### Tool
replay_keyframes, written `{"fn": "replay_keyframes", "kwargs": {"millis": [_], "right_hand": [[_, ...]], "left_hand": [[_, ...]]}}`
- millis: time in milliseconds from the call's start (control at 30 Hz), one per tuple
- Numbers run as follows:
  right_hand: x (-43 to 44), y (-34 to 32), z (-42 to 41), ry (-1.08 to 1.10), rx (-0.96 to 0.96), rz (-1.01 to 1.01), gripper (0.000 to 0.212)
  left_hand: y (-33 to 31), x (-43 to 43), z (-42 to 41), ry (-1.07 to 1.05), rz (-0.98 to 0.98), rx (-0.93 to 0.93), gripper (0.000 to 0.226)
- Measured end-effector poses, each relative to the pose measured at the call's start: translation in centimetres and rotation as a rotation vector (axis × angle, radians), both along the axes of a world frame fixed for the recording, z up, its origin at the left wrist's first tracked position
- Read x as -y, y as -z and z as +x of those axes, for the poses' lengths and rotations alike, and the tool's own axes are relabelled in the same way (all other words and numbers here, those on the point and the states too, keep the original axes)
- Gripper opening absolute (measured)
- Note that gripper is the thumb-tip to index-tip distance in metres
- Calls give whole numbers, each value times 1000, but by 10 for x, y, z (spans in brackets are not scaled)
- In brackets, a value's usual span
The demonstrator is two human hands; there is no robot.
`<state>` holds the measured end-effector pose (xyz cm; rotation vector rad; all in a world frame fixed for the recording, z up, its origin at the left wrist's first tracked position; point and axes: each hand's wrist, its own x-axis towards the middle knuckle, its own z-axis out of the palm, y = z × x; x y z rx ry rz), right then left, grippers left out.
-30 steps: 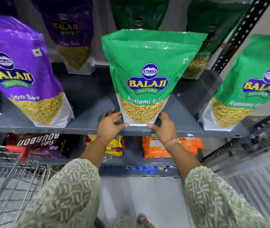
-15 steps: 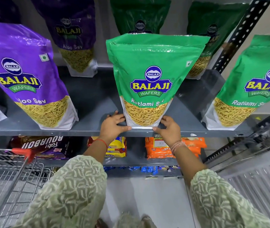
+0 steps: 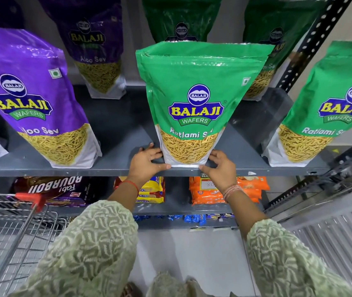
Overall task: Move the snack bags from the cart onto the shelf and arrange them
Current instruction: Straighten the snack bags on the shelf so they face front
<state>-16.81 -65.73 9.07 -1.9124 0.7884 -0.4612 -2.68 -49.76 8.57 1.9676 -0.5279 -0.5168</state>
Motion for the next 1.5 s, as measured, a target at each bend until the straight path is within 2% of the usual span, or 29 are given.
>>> {"fn": "replay_keyframes", "kwargs": {"millis": [100, 167, 300, 333, 433, 500, 600, 667, 700, 767, 833, 900, 967, 1033, 1133, 1233, 1367, 1433, 1467, 1500], "right_hand": [[3, -4, 0, -10, 2, 4, 45], [26, -13, -26, 49, 55, 2, 45], [27, -18, -20, 2, 19, 9, 46], [43, -18, -30, 37, 23, 1, 47], [54, -13, -46, -1, -8, -54, 59], [45, -3, -65, 15, 7, -94, 69], [48, 6, -110, 314, 181, -142, 48], [70, 7, -136, 536, 259, -221, 38], [84, 7, -143, 600, 260, -262, 43], [111, 7, -148, 599, 226, -223, 63], [137, 3, -145, 496, 166, -149, 83], [167, -1, -148, 368, 120, -100, 91], [184, -5, -144, 225, 141, -24, 92], [191, -5, -137, 163, 164, 32, 84], [192, 5, -134, 210, 129, 54, 68], [190, 11, -136, 294, 75, -37, 61], [181, 4, -131, 320, 31, -95, 62], [160, -2, -131, 456, 112, -50, 64], [144, -2, -133, 558, 153, -94, 61], [124, 0, -134, 632, 178, -219, 55]], "left_hand": [[-1, 6, 1, 2, 0, 26, 67], [-10, 32, -16, 87, -17, 73, 65], [-8, 35, -7, 70, 2, 123, 65], [-8, 54, -13, 119, 16, 134, 66], [-15, 68, -24, 171, 60, 122, 65], [-16, 43, -29, 53, 24, 139, 56], [-19, 3, -60, -242, -43, 397, 30], [-24, 7, -90, -169, -52, 510, 31], [-28, 21, -104, -53, -84, 477, 31], [-37, 59, -125, 147, -172, 248, 35], [-41, 108, -130, 225, -211, 76, 63], [-41, 168, -136, 302, -151, 57, 89], [-38, 207, -138, 359, -83, 39, 99], [-30, 229, -137, 394, -17, 30, 91], [-16, 238, -135, 360, 11, 44, 70], [-9, 239, -133, 337, -11, 47, 69], [-15, 237, -135, 364, 11, 22, 65], [-23, 221, -138, 363, -62, 21, 66], [-25, 206, -140, 326, -127, 37, 62], [-23, 187, -143, 259, -196, 82, 51]]}}
